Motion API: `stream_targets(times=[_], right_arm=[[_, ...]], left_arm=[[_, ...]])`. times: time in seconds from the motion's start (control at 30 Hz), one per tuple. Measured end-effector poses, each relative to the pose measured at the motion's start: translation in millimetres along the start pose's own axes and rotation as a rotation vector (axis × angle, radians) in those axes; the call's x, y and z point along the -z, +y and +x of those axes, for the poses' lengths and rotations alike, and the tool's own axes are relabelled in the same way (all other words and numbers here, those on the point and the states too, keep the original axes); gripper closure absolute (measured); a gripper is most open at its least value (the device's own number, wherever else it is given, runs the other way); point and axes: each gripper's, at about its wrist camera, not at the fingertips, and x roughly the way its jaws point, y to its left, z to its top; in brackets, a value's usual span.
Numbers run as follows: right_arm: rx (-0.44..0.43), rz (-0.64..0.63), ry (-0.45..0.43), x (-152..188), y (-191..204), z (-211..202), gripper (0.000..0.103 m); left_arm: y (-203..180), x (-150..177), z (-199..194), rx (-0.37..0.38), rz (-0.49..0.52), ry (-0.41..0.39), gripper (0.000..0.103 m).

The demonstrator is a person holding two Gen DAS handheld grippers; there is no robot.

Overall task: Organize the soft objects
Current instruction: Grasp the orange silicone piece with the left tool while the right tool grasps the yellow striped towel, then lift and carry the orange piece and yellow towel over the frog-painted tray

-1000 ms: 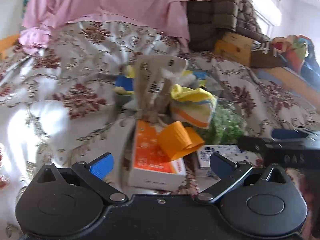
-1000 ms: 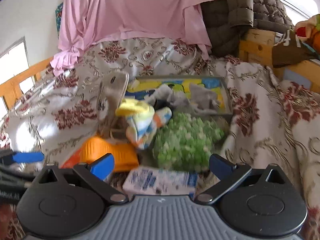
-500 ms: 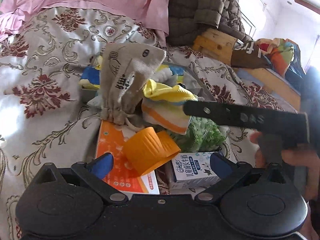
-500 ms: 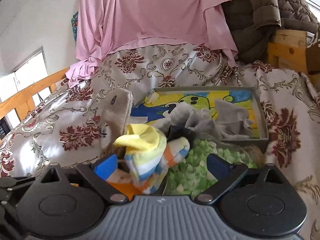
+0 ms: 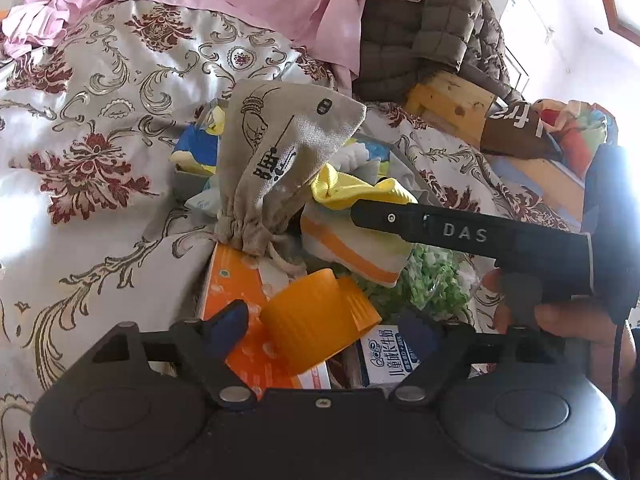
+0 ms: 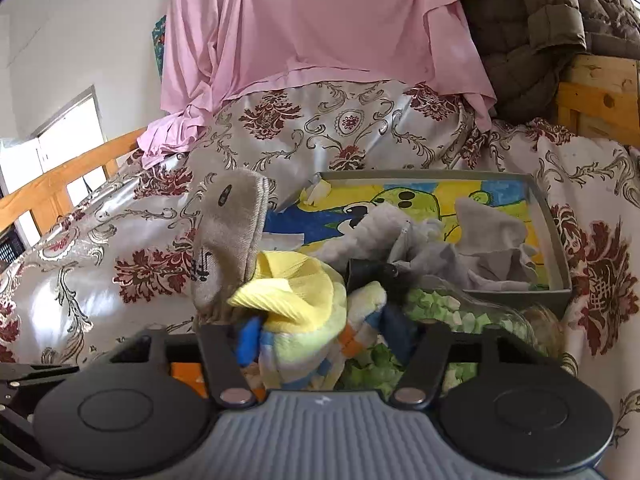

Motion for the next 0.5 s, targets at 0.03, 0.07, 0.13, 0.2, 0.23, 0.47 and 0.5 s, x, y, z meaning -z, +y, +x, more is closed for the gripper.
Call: stream_targets(times=[0.03, 0.07, 0.13, 0.2, 0.23, 0.47, 0.5], right_arm=[[0.002, -0.005, 0.002, 0.3, 1.0, -0.3, 0.051], [0.002, -0.011, 0.006, 0.6, 1.9, -0.6, 0.055], [0.006, -0.025, 0.012, 0.6, 4.6, -1.0, 0.069], [0.011, -0.031, 0.014, 0.4, 5.6, -2.6, 0.077], [0.011, -0.028, 0.014, 0.2, 5.9, -3.6, 0.08], [0.016, -0.03, 0.013, 2.7, 9.2, -24.9, 0.085], [0.018, -0.032, 0.012, 3.7, 10.7, -30.3, 0.085]], left_arm=[[0.1, -0.1, 1.1, 0.008, -0.001, 0.001, 0.025], [0.3, 0.1, 2.3, 0.012, -0.002, 0.003, 0.029], [0.0, 0.7, 2.7, 0.004, 0.001, -0.002, 0.035], [1.9, 0.7, 2.5, -0.005, -0.008, -0.003, 0.047], [3.7, 0.3, 2.0, -0.01, -0.019, -0.006, 0.051], [11.9, 0.8, -1.4, -0.041, -0.06, -0.013, 0.067], [12.1, 0.9, -3.1, -0.047, -0.064, -0.013, 0.069]])
